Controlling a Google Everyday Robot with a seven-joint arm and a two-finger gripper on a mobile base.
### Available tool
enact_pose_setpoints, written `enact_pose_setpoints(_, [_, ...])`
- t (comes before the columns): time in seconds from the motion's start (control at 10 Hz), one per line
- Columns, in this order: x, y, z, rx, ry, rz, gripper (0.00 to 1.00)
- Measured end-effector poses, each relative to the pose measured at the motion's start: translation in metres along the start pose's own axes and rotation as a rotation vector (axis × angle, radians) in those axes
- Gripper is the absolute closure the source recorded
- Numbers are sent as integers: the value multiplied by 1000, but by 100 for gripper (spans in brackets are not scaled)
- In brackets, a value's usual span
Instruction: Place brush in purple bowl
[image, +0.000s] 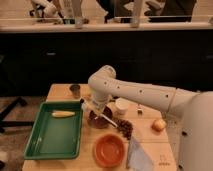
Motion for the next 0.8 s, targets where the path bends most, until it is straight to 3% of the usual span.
enact_pose_setpoints(0.6, [-5,-12,12,-12,23,21,100])
enact_pose_setpoints(0.8, [-2,-18,14,-18,31,28,95])
